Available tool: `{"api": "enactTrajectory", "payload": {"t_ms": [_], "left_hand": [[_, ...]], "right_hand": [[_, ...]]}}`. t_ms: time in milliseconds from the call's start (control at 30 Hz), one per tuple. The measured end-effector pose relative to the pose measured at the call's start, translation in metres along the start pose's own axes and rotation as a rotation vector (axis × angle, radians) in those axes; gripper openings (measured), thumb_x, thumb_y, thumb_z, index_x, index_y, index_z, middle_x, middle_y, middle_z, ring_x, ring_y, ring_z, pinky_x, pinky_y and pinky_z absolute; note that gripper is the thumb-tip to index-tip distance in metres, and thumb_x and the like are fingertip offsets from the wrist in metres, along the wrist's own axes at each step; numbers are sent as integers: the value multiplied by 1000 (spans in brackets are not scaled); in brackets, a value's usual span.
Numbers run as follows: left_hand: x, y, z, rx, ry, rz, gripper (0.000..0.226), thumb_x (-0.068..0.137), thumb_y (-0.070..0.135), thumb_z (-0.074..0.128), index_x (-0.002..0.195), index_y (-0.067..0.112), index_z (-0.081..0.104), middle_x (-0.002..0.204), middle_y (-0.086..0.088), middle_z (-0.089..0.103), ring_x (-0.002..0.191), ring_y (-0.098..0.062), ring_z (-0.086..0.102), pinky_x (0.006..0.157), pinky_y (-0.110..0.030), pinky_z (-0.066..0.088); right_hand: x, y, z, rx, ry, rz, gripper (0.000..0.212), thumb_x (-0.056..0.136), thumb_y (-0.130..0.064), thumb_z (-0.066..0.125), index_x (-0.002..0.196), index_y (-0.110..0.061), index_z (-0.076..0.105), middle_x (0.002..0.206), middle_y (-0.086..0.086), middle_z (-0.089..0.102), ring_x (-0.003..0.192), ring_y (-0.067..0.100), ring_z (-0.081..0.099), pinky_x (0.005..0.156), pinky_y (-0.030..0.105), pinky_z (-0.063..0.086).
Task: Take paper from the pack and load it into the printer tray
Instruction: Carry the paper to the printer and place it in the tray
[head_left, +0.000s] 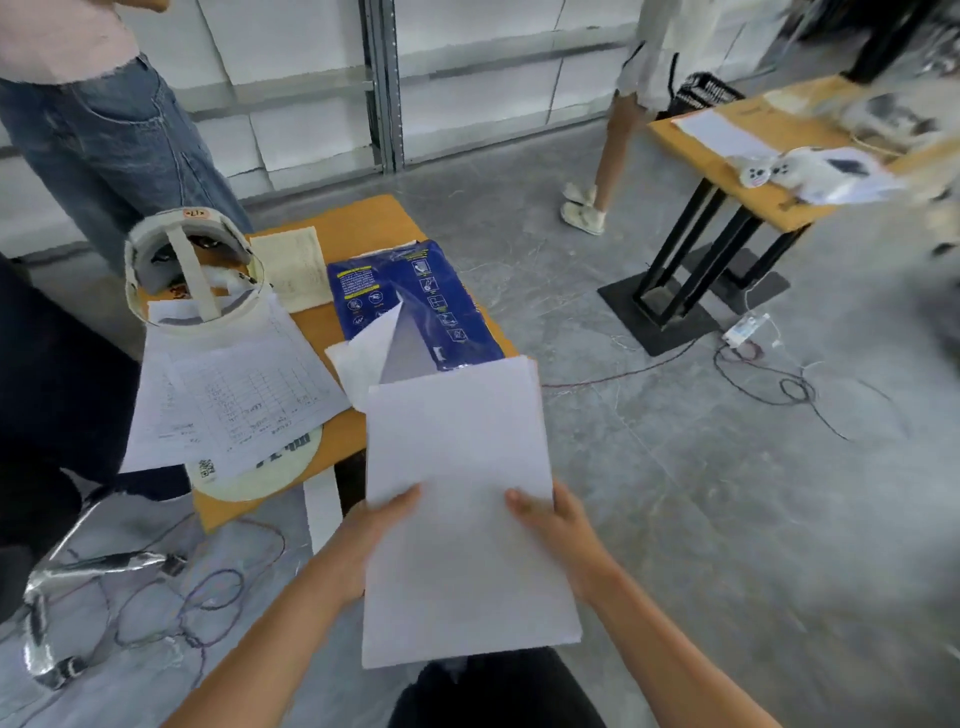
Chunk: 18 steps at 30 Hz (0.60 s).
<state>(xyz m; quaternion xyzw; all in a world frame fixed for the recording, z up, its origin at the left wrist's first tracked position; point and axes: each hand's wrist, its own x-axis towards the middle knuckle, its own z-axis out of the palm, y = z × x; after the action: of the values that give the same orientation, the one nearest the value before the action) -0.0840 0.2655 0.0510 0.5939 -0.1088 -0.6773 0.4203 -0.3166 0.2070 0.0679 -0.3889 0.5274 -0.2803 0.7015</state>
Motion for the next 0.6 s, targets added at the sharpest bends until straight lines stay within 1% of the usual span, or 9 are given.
{"api": "enactTrajectory", "payload": {"t_ms": [67,133,200,333,433,500,567,600], "left_hand": [[-10,4,20,59,-7,66,35,76,34,78,109,23,71,102,-3,77,93,-24,73,77,-39,57],[-18,9,44,140,-39,118,32,75,34,78,105,26,70,102,-1,77,97,-24,71,83,-42,56],[-23,9,72,201,-89,169,37,73,34,79,108,23,71,105,-1,76,100,-23,70,90,-44,54],[-40,-2,137,291,-205,229,33,76,25,78,107,14,72,103,-5,76,96,-23,72,84,-38,56],[-61,-28,191,389,-333,265,30,77,25,77,105,14,72,94,0,78,88,-16,74,76,-33,57],[-81,-55,230,468,-425,278,32,72,28,80,102,16,73,96,2,78,92,-16,73,83,-36,56],[-104,-86,271,547,-519,309,28,72,25,81,97,19,73,97,5,78,97,-14,71,91,-38,53],[-118,-104,292,584,-578,318,30,71,26,82,99,18,73,100,5,77,98,-13,71,95,-39,52]], "right_hand": [[-23,-5,-9,87,31,-25,25,84,-14,74,108,-10,68,107,21,72,90,34,70,82,56,56],[-46,-11,-24,149,100,-45,21,85,-12,71,106,-15,68,105,15,74,90,33,71,83,54,57],[-68,-15,-44,195,166,-79,23,85,-12,71,107,-15,67,105,13,74,91,33,71,83,55,56],[-127,-16,-92,246,286,-144,26,84,-14,72,109,-15,67,103,11,75,88,31,71,82,53,57],[-186,-1,-132,262,421,-203,30,84,-22,73,112,-15,67,107,11,74,92,31,71,85,52,57],[-233,19,-158,275,554,-263,28,85,-26,72,112,-16,67,107,9,75,91,28,72,81,48,59],[-285,43,-183,292,683,-316,21,87,-22,70,108,-17,67,100,7,75,84,24,72,74,43,60],[-313,57,-194,311,739,-334,18,88,-19,69,106,-17,67,96,7,75,81,23,71,72,42,61]]}}
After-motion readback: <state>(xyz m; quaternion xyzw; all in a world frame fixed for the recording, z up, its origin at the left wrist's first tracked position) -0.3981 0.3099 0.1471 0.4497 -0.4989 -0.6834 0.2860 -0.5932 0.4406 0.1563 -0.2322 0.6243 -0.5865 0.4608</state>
